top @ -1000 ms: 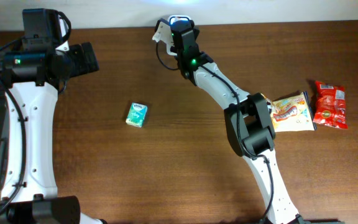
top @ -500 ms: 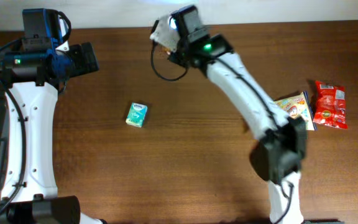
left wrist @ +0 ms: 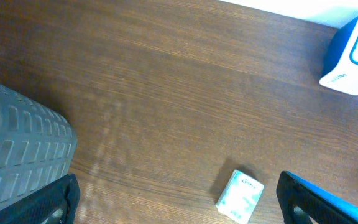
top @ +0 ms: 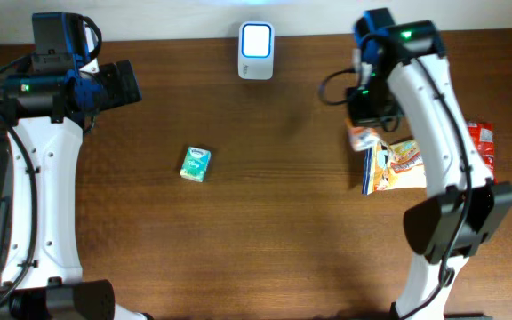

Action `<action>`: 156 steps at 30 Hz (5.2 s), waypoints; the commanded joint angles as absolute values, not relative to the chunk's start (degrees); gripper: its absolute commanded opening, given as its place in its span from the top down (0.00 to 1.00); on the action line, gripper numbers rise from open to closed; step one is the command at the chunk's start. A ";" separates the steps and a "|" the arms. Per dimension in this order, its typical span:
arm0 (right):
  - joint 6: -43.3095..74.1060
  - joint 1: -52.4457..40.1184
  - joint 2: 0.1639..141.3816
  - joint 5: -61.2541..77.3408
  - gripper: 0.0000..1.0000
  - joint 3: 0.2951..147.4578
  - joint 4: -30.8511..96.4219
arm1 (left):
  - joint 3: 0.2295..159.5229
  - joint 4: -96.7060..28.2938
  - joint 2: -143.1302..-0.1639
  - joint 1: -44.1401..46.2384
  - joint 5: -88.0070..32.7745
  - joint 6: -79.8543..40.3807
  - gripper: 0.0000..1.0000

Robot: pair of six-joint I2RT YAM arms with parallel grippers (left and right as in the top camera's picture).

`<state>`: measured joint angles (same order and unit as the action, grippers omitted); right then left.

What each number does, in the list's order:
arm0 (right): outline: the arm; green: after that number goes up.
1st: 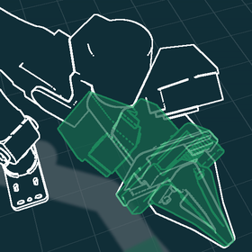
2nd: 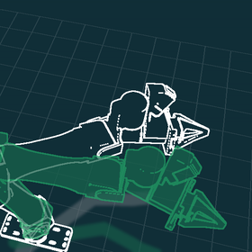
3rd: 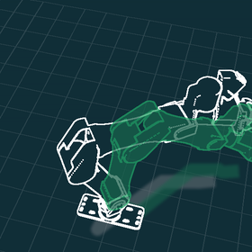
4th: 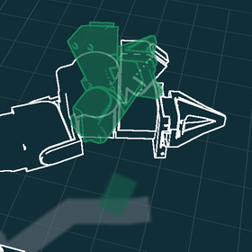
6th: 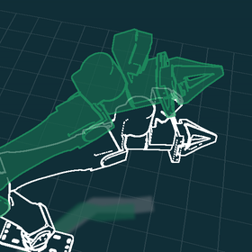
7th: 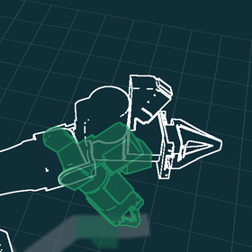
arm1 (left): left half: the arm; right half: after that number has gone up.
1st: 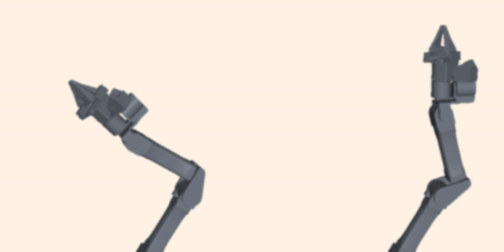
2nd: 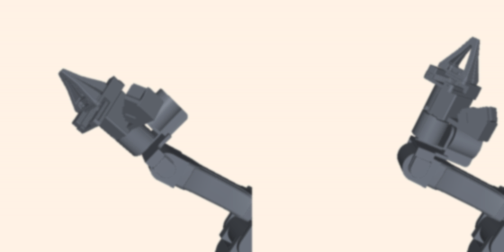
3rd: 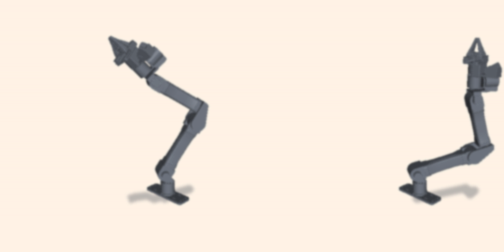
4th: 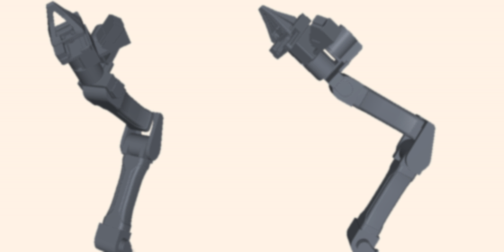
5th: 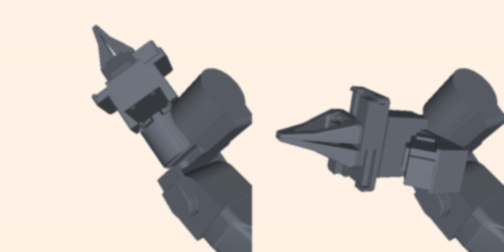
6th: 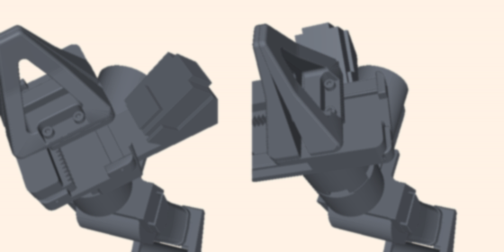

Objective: Scan the item barcode
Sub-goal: 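Move the orange box right and release it by the wipes, then reach the right gripper to the green Kleenex pack and grasp it, then lift the Kleenex pack with the right gripper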

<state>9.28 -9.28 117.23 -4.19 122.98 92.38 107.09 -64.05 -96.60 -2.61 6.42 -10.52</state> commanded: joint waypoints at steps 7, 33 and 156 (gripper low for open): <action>20.01 4.93 122.87 -11.25 0.73 118.52 90.59 | 106.87 -63.99 -96.73 -2.68 6.42 -10.22 0.01; 27.86 -35.38 139.11 18.90 0.56 123.28 54.70 | 106.87 -63.99 -96.73 -2.68 6.42 -10.22 0.01; -1.69 -17.10 132.79 16.12 0.35 126.80 71.35 | 106.87 -63.99 -96.73 -2.68 6.42 -10.22 0.01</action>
<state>5.52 -19.42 132.25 15.99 127.04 70.91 107.09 -64.05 -96.60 -2.61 6.42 -10.52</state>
